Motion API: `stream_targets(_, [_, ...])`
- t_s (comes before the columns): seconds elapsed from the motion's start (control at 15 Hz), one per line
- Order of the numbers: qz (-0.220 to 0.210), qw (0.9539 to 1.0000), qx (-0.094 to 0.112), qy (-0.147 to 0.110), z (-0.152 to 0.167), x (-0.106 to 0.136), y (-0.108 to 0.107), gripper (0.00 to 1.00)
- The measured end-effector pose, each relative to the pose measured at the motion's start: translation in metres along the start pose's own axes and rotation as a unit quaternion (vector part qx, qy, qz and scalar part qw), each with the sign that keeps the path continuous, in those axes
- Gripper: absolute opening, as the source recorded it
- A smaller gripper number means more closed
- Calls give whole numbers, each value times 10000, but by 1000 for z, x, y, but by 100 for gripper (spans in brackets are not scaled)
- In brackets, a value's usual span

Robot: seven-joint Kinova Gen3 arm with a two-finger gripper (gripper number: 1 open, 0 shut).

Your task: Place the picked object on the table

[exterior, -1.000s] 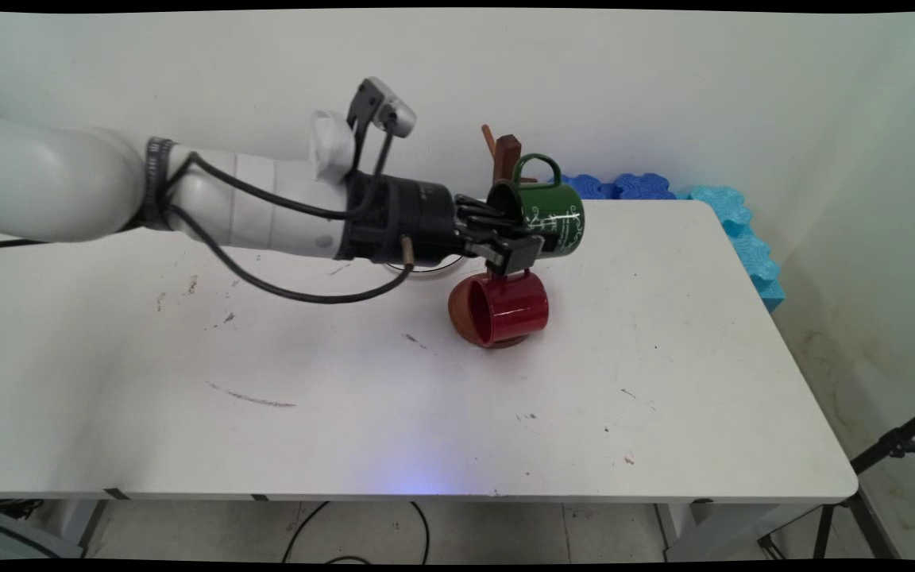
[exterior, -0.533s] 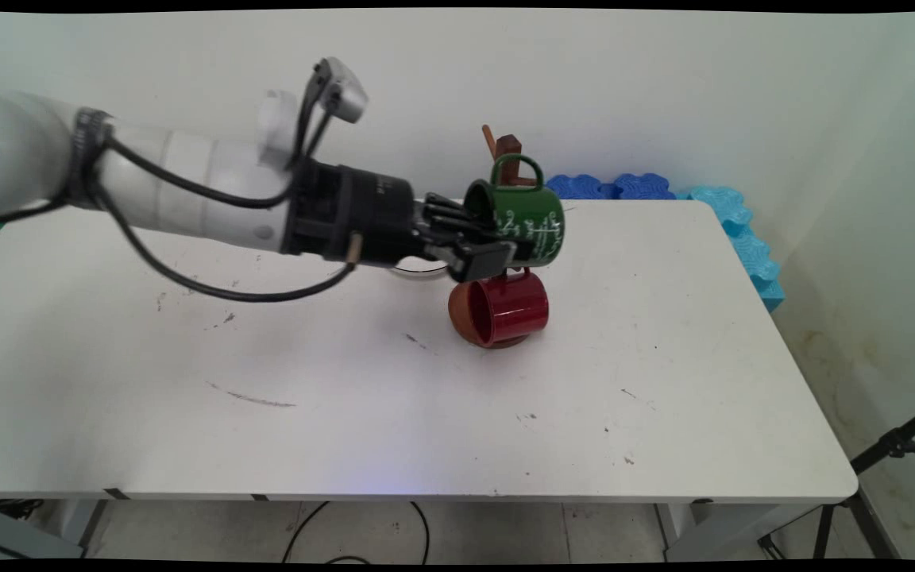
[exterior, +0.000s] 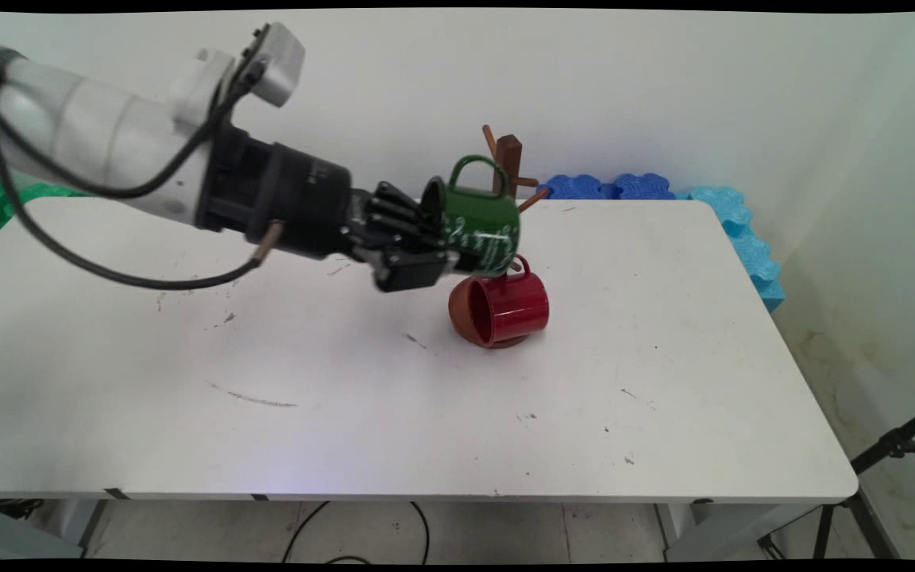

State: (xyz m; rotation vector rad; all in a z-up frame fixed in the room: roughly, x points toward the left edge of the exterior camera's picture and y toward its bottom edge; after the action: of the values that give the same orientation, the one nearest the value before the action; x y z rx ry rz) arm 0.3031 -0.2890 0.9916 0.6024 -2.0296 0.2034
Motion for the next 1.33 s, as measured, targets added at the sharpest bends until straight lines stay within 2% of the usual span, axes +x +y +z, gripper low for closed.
stream_targets(0.13, [332,9991,-50,-267,-14,1,-2,0])
stream_targets(0.33, [745,9945,-82,-725,-36,0,-9,0])
stream_targets(0.47, [832,9900,81,-1138,-53,-4,-21,0])
stream_targets(0.6, [835,9858,203,-1441,-66,-10,-35,0])
stream_targets(0.73, [853,9796,268,-1800,-73,-17,-46,0])
stream_targets(0.93, [934,9694,244,-2255,-72,-23,-56,0])
stream_targets(1.33, [1265,9427,-13,-3087,-41,-32,-50,0])
